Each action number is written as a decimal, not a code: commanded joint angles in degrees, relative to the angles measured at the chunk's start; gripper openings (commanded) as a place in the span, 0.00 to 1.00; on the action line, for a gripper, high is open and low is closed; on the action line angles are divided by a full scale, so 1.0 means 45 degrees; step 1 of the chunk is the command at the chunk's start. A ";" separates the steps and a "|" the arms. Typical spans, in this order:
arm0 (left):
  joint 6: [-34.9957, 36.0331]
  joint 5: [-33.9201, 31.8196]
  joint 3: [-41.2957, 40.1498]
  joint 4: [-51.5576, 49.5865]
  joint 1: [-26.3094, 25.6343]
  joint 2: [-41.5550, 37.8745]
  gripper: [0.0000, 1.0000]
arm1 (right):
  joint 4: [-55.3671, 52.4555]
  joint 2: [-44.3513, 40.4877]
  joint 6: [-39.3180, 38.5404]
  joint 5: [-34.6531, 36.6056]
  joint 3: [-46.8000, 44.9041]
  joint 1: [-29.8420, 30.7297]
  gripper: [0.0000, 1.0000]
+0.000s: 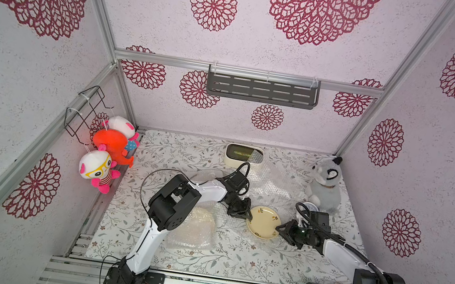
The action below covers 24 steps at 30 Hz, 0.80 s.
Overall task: Unpack dinner plates from bubble wrap
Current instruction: Pick up the plate from the bubble wrap.
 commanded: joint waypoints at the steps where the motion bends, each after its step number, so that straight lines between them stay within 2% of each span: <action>1: 0.0001 0.0135 0.0351 0.0192 -0.0238 0.0085 0.12 | 0.0247 -0.0065 0.0025 -0.0534 -0.0057 0.0010 0.29; 13: -0.0012 0.0366 0.0482 0.0188 -0.0194 -0.0583 0.04 | -0.0266 -0.0746 -0.0111 -0.0471 0.0022 0.0001 0.41; 24: -0.0352 0.0543 0.0462 0.0581 -0.0077 -0.1342 0.02 | -0.0246 -0.0889 0.0252 -0.0665 0.0458 -0.0007 0.42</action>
